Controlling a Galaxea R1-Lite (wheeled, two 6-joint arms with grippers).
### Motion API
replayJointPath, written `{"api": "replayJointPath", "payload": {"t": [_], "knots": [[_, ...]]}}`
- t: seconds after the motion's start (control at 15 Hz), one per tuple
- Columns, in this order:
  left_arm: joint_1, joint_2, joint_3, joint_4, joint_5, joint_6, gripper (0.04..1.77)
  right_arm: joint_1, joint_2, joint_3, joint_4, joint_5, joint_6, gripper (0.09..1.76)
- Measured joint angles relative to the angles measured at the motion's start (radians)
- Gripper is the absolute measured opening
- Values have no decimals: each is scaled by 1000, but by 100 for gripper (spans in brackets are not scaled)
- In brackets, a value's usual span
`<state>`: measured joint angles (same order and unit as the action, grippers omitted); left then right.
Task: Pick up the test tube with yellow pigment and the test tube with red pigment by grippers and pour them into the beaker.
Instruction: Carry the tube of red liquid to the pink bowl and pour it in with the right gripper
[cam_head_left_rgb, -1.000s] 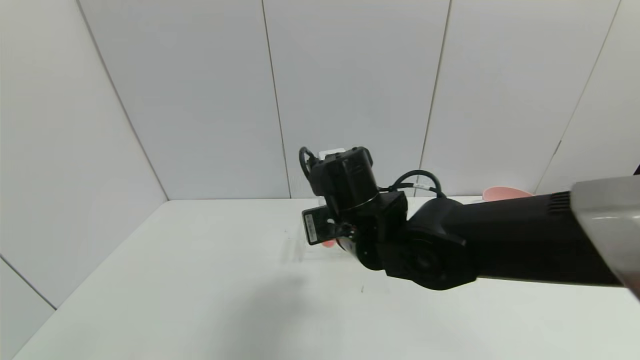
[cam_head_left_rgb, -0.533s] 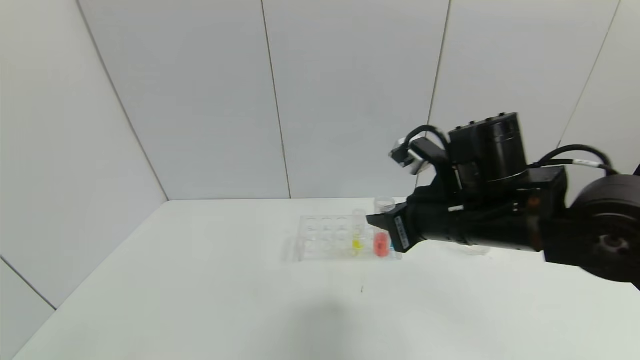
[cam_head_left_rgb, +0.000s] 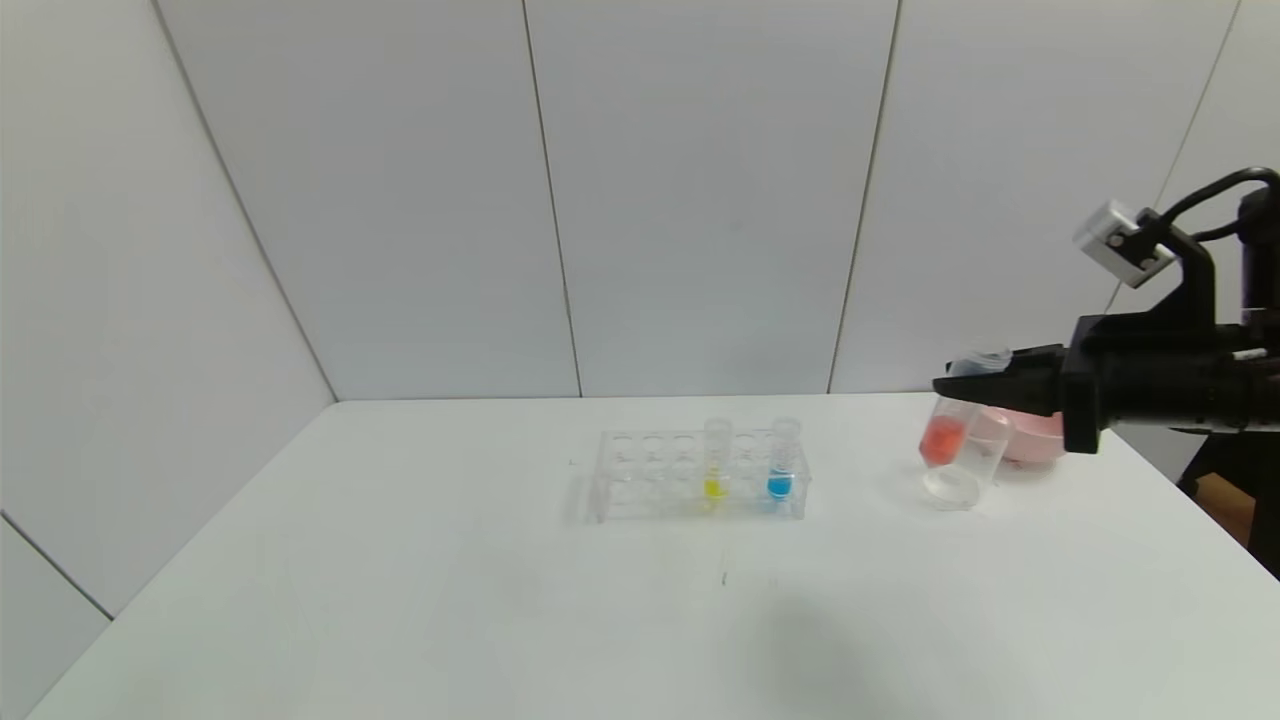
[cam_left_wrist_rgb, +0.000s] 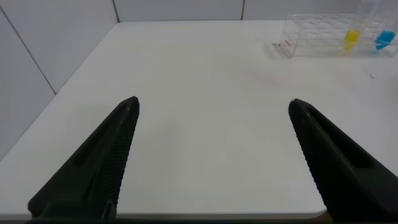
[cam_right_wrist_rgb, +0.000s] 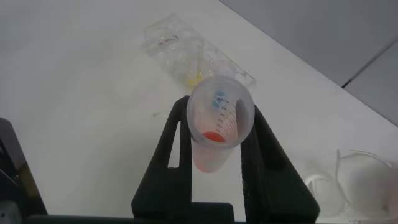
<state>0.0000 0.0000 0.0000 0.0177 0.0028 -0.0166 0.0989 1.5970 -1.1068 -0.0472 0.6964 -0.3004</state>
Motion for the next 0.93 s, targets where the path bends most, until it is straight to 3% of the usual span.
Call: {"api": "replayJointPath", "payload": {"t": [0.2,0.4,0.73,0.93], "knots": [[0,0,0,0,0,0,172,-165,48,-37,29,139,-135,51],[0,0,0,0,0,0,172,-239,131,-139,73,168,-165,51],[0,0,0,0,0,0,172,-307,247,-420,428,166,-321,51],[0,0,0,0,0,0,172,-364,314,-578,647,130,-575,51]]}}
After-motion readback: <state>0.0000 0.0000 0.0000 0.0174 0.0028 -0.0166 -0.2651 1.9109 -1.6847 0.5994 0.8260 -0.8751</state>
